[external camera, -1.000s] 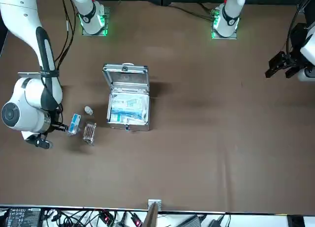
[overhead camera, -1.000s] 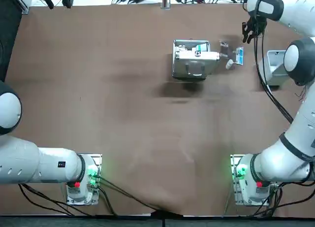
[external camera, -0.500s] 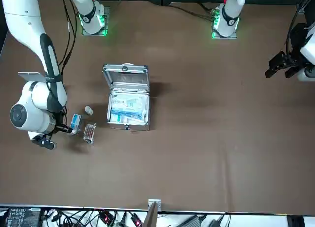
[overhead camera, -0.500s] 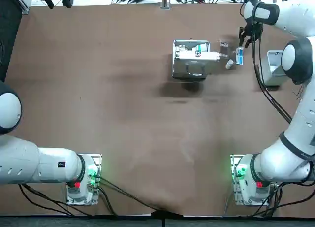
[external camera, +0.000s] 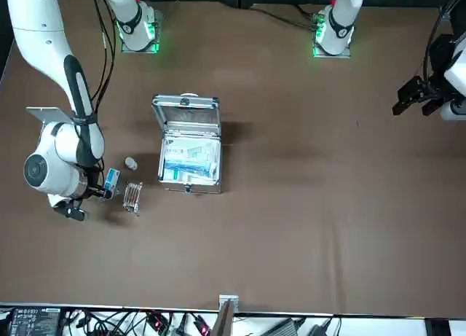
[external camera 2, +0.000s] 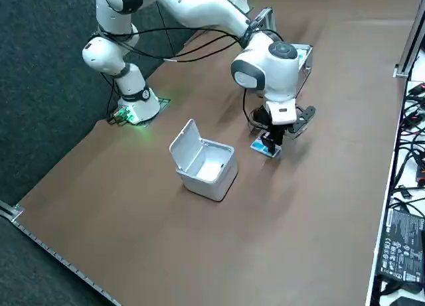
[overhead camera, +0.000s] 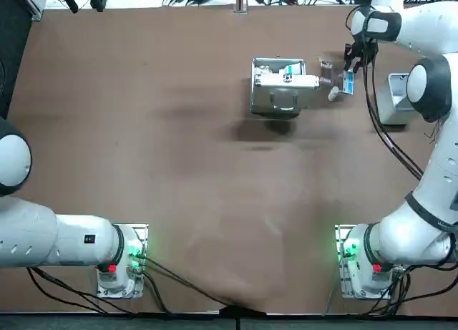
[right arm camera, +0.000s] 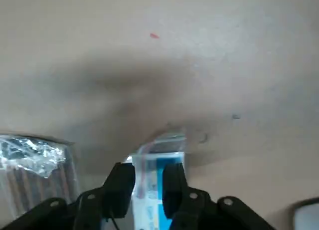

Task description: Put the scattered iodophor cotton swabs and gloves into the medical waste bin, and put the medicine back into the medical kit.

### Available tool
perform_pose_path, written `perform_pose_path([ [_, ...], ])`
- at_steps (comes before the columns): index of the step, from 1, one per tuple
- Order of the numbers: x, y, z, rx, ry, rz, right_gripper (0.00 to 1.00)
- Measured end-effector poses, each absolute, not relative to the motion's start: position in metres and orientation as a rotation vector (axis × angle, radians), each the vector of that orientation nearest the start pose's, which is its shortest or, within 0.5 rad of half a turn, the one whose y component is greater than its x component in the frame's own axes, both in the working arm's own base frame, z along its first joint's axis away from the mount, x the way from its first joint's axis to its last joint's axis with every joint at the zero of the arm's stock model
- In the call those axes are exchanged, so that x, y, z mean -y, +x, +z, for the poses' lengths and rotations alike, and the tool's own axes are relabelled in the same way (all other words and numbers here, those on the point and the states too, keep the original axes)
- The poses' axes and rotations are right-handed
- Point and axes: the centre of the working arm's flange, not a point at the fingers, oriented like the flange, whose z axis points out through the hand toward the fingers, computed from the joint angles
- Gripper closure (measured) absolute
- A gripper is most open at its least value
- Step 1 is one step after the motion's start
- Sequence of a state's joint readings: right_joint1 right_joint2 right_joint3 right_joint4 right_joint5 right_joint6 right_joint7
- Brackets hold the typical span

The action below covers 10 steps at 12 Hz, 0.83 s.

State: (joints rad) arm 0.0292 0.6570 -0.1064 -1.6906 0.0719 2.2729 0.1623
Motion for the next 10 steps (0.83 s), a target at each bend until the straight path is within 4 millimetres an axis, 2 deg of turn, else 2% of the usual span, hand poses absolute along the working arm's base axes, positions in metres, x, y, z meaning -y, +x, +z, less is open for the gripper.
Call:
perform_pose_path([
  [6,0.0386,0.6689,0.1998,-0.451,-3.092,0.102,0.63],
  [7,0.0386,0.6688,0.1998,-0.451,-3.092,0.102,0.68],
  [9,0.0385,0.669,0.2004,-0.452,-3.092,0.101,0.96],
  [10,0.0384,0.6694,0.2018,-0.451,-3.092,0.097,0.99],
])
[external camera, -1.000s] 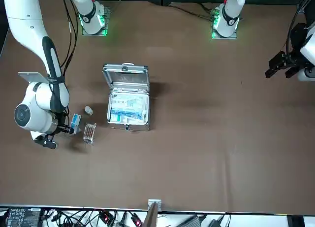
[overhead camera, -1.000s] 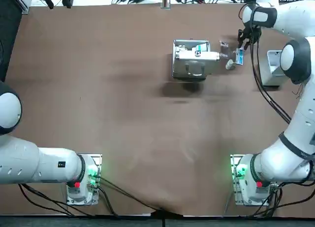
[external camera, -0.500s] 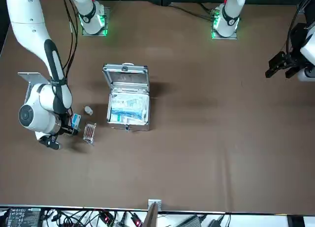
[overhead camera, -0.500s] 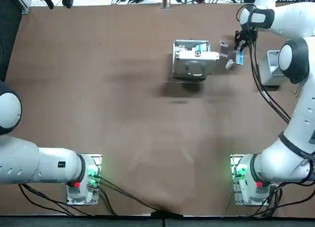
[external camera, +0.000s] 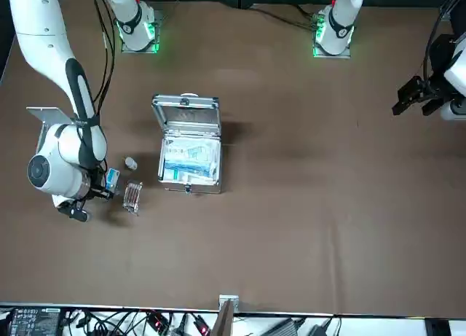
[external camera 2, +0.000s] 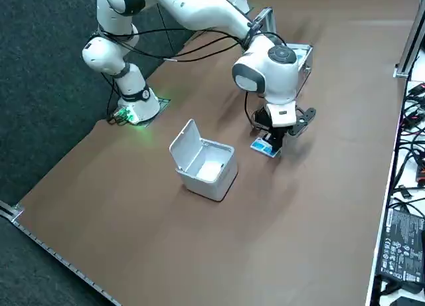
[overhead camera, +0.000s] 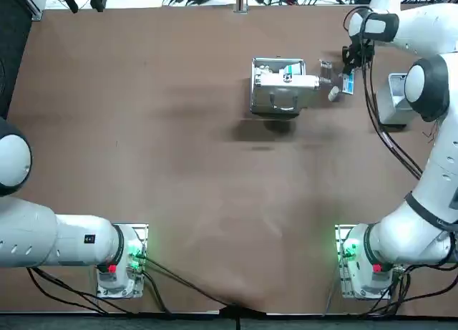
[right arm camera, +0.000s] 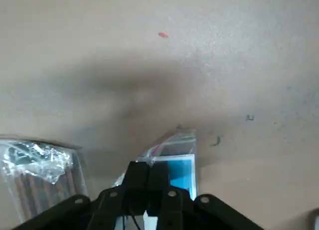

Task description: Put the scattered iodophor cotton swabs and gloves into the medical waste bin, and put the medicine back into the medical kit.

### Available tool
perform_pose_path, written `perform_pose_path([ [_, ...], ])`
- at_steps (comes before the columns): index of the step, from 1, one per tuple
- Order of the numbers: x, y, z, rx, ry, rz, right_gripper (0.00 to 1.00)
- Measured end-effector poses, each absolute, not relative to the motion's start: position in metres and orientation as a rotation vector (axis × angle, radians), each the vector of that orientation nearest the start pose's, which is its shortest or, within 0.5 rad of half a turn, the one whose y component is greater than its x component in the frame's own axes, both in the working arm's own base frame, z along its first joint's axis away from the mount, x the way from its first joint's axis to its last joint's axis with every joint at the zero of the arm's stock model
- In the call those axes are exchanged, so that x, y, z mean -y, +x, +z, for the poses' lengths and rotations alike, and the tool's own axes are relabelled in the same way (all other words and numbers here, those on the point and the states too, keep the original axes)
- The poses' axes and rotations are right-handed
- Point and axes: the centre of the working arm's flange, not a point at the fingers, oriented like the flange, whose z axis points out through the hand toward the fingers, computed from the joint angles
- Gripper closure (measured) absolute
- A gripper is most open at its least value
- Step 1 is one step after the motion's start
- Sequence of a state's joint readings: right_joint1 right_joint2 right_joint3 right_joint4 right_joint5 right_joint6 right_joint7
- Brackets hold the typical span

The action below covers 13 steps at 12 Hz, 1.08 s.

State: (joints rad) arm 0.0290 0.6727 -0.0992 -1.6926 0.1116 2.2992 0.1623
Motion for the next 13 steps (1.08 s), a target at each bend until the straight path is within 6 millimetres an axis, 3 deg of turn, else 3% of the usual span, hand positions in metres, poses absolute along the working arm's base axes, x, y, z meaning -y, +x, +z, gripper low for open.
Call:
perform_pose_path([
  [3,0.037,0.672,0.217,-0.449,-3.087,0.098,0.99],
  [6,0.036,0.675,0.256,-0.443,-3.078,0.08,0.99],
  [10,0.04,0.668,0.34,-0.442,-3.063,0.084,0.99],
  [11,0.057,0.657,0.38,-0.458,-3.083,0.117,0.99],
  [13,0.086,0.641,0.407,-0.475,-3.126,0.167,0.99],
])
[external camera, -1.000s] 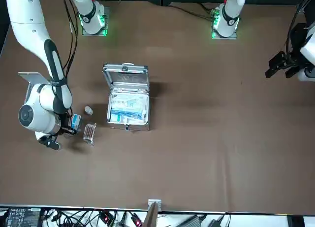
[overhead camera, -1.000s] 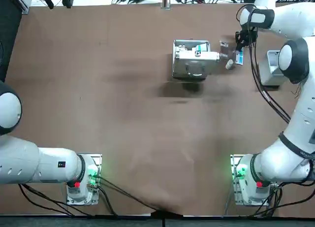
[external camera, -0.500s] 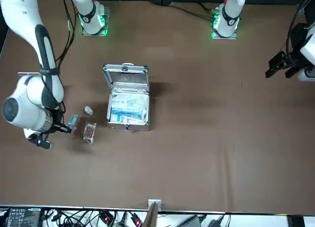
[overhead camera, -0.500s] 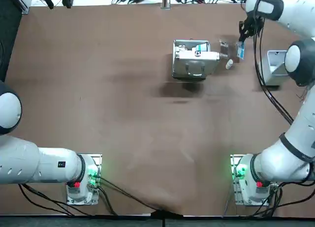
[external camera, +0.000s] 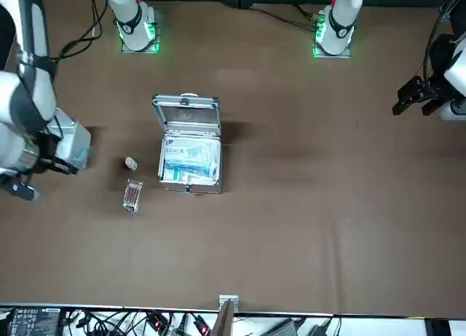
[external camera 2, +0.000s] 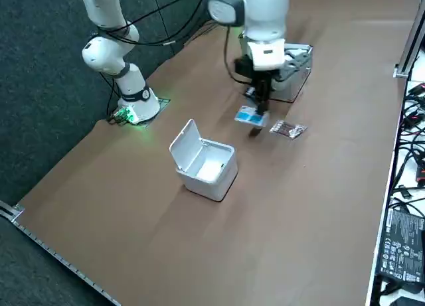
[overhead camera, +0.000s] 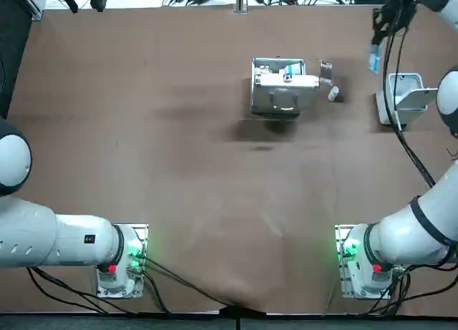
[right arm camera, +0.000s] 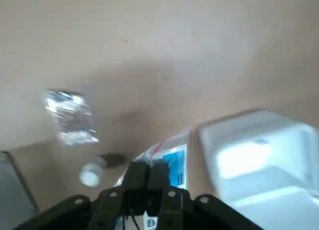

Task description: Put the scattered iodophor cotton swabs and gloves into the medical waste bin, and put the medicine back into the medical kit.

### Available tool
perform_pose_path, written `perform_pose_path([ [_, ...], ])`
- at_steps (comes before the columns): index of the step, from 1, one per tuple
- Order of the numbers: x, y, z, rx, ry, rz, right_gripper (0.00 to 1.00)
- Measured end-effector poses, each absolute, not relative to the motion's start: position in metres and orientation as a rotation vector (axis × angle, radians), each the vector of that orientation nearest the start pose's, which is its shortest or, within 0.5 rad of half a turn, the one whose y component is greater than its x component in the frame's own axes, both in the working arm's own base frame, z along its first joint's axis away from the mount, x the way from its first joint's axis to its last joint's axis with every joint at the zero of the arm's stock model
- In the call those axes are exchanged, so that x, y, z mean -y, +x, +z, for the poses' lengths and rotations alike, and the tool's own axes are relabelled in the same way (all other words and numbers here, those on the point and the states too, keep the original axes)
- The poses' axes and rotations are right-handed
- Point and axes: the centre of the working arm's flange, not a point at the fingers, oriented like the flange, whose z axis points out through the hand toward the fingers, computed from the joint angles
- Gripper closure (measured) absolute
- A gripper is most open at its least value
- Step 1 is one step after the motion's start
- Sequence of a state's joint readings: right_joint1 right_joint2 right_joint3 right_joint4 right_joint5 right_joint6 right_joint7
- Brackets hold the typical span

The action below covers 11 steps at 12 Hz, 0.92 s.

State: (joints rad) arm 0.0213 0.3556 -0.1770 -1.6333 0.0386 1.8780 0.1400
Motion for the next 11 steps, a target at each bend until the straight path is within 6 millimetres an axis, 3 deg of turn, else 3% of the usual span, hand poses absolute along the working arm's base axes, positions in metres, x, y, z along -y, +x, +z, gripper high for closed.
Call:
perform_pose_path([
  [3,0.155,0.62,0.414,-0.47,-3.152,0.232,0.99],
  [6,0.21,0.604,0.39,-0.504,-3.133,0.299,0.99],
  [8,0.227,0.6,0.369,-0.493,-3.126,0.344,0.98],
  [11,0.235,0.596,0.344,-0.451,-3.117,0.409,0.96],
])
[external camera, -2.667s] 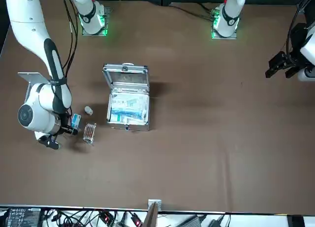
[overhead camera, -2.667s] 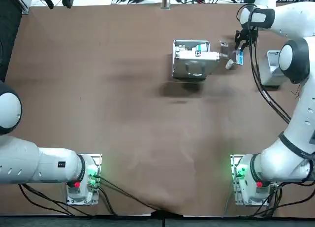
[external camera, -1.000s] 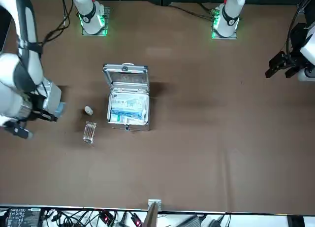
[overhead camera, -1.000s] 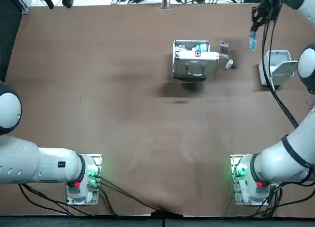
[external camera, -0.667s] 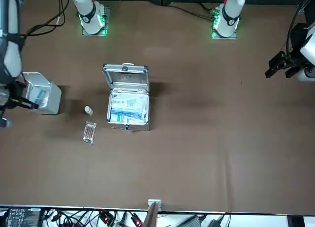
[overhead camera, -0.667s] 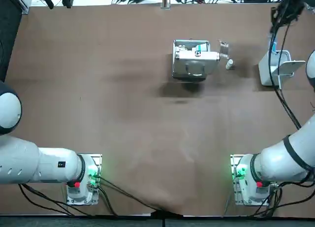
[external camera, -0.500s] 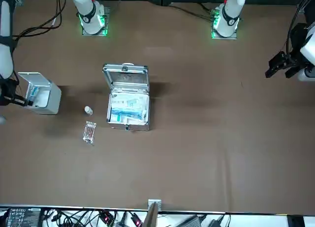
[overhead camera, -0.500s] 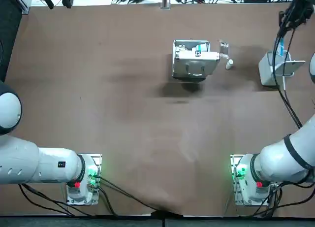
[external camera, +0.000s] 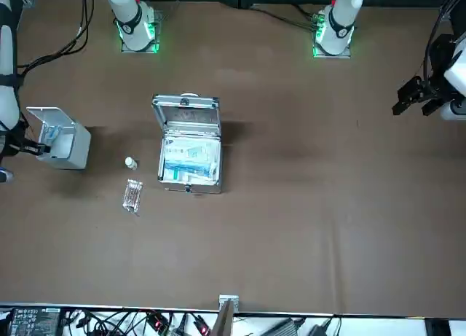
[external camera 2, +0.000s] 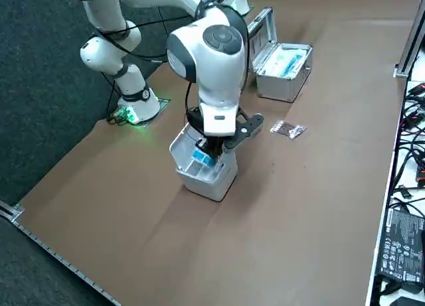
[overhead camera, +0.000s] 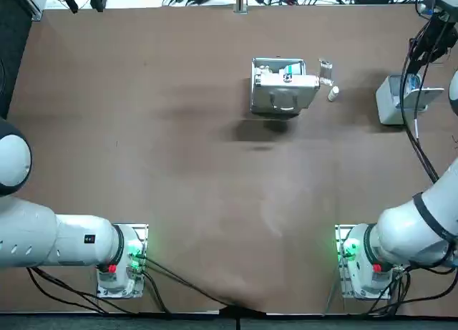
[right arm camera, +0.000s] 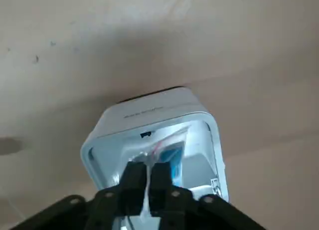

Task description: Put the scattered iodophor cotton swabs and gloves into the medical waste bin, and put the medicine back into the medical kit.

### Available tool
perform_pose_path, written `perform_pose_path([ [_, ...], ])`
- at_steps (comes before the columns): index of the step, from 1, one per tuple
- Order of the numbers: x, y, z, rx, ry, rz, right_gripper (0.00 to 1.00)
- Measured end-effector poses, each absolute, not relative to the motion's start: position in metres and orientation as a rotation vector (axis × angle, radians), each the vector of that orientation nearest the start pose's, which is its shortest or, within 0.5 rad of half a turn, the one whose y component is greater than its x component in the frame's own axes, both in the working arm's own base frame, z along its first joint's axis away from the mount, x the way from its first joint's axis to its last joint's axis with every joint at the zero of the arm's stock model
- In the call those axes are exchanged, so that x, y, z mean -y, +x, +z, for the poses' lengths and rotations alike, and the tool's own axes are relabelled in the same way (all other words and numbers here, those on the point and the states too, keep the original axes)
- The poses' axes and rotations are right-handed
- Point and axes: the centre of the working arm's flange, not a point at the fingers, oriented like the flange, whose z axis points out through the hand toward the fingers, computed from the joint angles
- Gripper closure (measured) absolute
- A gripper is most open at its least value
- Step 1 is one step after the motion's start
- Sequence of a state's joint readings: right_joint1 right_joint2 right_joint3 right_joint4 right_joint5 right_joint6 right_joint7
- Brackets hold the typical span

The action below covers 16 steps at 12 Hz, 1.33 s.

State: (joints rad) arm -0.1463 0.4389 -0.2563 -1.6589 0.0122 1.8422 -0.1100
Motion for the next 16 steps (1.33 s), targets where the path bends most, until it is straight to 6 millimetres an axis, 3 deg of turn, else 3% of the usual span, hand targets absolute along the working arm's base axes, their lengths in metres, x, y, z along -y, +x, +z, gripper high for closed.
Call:
perform_pose_path([
  [3,0.233,0.595,0.337,-0.368,-3.116,0.43,0.66],
  [6,0.222,0.599,0.351,-0.324,-3.118,0.413,0.31],
  [7,0.211,0.604,0.358,-0.298,-3.12,0.392,0.19],
  [8,0.17,0.619,0.371,-0.221,-3.11,0.338,0.0],
  [12,0.055,0.65,0.378,-0.292,-3.1,0.21,0.02],
  [16,-0.038,0.661,0.359,-0.226,-3.131,0.16,0.12],
])
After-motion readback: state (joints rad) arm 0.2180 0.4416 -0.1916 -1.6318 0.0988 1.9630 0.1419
